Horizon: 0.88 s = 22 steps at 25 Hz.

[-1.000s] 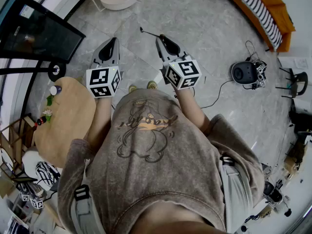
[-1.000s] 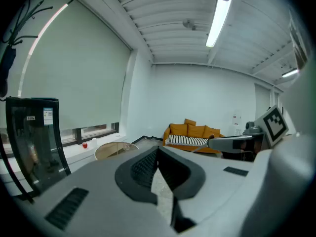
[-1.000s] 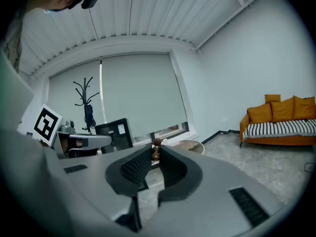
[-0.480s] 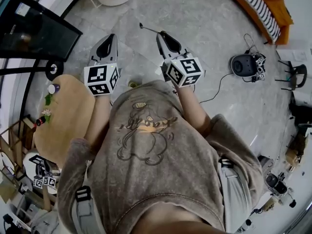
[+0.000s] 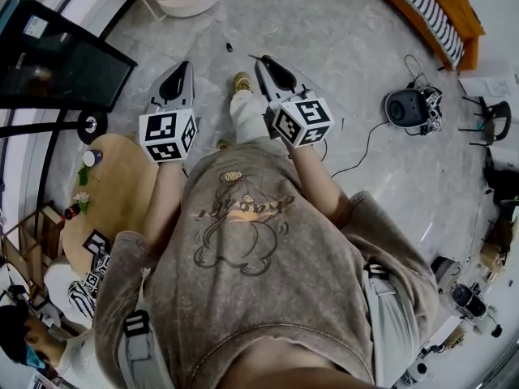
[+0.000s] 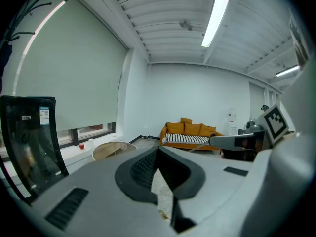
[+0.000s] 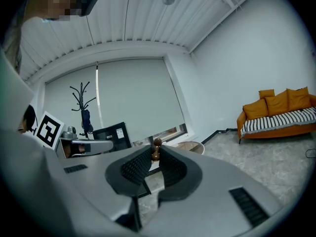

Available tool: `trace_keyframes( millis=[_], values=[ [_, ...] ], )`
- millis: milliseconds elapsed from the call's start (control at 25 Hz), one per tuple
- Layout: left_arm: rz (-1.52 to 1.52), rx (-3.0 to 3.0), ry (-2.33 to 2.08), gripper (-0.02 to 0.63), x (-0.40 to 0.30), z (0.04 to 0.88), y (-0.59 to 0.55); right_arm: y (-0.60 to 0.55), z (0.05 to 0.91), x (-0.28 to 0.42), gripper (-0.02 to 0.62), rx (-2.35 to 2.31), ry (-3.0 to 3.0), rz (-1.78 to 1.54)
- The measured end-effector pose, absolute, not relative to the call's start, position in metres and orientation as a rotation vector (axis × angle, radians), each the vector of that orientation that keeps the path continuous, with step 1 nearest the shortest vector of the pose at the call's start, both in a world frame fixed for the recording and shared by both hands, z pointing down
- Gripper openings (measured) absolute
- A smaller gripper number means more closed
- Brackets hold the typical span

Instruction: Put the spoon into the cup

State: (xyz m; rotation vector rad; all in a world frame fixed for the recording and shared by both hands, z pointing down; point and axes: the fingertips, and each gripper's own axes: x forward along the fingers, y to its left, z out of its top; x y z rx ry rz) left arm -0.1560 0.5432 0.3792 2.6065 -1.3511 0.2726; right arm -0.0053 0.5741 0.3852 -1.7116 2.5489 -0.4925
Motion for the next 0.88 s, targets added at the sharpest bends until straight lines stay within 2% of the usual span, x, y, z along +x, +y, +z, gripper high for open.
trace_keyframes(
  millis=[880],
  values=[
    [0.307,2.602,-1.314,0.017,-0.139,0.402,0.460,0.487,0.405,0.011,0.061,-1.743,2.499,-0.535]
  ],
)
